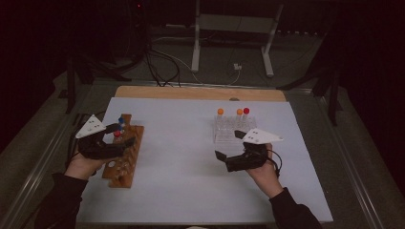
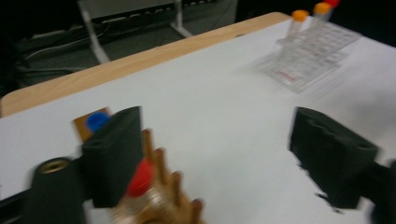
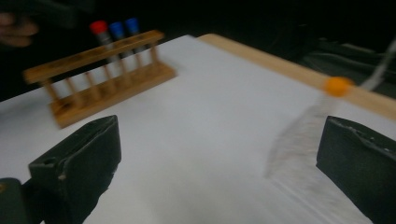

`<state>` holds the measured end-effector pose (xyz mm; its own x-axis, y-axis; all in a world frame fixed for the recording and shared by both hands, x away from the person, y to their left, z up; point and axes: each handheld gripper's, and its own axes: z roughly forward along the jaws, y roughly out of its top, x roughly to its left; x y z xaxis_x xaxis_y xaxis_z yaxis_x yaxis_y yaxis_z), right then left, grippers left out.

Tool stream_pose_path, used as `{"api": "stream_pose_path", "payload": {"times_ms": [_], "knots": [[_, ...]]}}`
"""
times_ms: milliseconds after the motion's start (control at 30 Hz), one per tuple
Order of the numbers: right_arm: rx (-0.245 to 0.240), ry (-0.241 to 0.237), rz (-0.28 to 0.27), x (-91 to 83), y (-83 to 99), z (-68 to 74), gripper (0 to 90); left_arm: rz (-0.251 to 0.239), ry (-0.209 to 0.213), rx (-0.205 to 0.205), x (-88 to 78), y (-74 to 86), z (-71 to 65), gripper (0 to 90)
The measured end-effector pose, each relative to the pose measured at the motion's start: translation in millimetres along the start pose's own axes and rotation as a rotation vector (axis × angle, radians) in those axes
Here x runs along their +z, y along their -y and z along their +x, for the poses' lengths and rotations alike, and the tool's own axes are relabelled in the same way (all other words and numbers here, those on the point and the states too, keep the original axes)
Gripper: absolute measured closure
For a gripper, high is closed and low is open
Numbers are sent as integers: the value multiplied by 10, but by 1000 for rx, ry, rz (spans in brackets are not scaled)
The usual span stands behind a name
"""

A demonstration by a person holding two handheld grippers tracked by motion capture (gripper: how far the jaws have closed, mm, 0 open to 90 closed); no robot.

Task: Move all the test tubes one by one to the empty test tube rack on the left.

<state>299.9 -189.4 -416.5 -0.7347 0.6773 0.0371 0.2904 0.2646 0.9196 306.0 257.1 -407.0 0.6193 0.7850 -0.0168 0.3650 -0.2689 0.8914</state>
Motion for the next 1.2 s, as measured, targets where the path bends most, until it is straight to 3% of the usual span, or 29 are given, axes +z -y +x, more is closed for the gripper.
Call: {"api": "stream_pose_path", "payload": {"times_ms": [267, 467, 533, 633, 767, 867, 1200], "knots": [[36, 128, 13, -84, 24, -426, 0, -69, 152, 9, 39, -71, -215, 27], [61, 197, 58, -9, 103, -757, 28, -64, 208, 27, 147, -65, -362, 26], [85, 229, 59, 25, 129, -848, 117, -60, 220, 36, 167, -63, -396, 26], [108, 261, 74, 96, 172, -993, 173, -61, 230, 36, 176, -67, -423, 26], [113, 268, 85, 188, 208, -1145, 370, -60, 230, 42, 175, -69, -439, 26], [127, 268, 101, 261, 224, -1251, 465, -58, 228, 41, 177, -65, -437, 26], [145, 278, 165, 475, 254, -1443, 597, -53, 229, 44, 188, -58, -436, 26]]}}
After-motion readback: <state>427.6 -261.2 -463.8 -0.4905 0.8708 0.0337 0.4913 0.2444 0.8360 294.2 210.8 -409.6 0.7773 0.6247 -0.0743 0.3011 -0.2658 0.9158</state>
